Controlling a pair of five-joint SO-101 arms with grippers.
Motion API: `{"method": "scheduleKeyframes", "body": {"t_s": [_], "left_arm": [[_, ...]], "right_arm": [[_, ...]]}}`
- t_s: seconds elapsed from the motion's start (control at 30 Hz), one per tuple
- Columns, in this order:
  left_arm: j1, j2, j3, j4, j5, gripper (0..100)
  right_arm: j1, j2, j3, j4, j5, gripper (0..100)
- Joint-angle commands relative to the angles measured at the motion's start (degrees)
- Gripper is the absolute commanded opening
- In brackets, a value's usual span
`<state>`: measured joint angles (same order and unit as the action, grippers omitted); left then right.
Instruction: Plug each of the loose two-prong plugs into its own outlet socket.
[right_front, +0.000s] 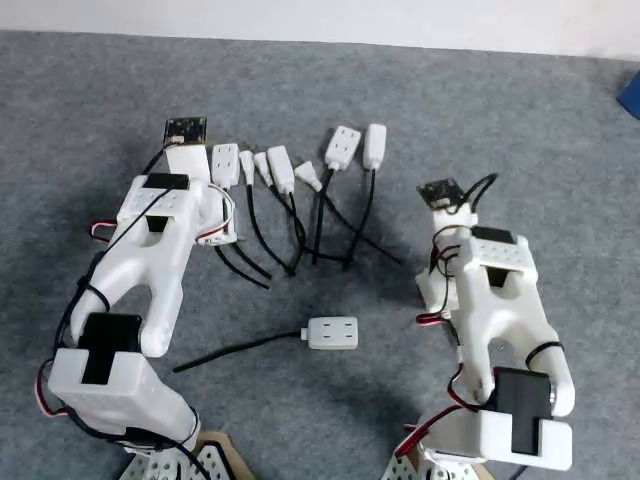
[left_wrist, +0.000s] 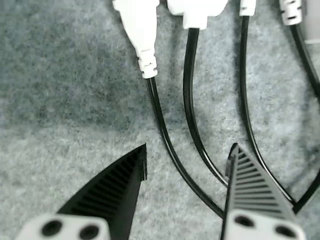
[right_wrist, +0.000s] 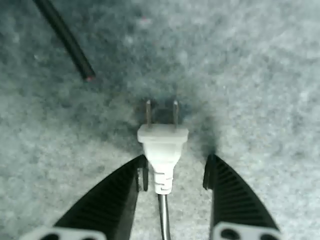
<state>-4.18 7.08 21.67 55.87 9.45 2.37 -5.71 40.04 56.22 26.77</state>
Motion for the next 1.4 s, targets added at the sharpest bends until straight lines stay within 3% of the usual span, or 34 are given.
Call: {"method": "scheduleKeyframes", "body": {"t_s": [0.0, 0.4, 0.57, 0.77, 1.37], "left_arm": [[0.84, -0.31, -0.22, -0.79, -0.62, 26], [0.84, -0.31, -0.22, -0.79, -0.62, 26], [0.84, -0.31, -0.22, -0.79, -0.62, 26], [0.84, -0.31, -0.22, -0.79, -0.62, 26], [0.75, -0.31, -0.22, -0.79, -0.62, 26]], "right_arm": [[-3.56, -1.10, -1.80, -1.01, -0.88, 19.8], [-3.91, -1.01, 2.15, -1.01, -0.53, 19.7], [-3.38, -1.10, 2.24, 1.36, -0.53, 11.9], [-3.38, -1.10, 2.15, 5.41, -0.53, 11.7], [-3.74, -1.01, 6.37, 0.75, 0.62, 11.2]]}}
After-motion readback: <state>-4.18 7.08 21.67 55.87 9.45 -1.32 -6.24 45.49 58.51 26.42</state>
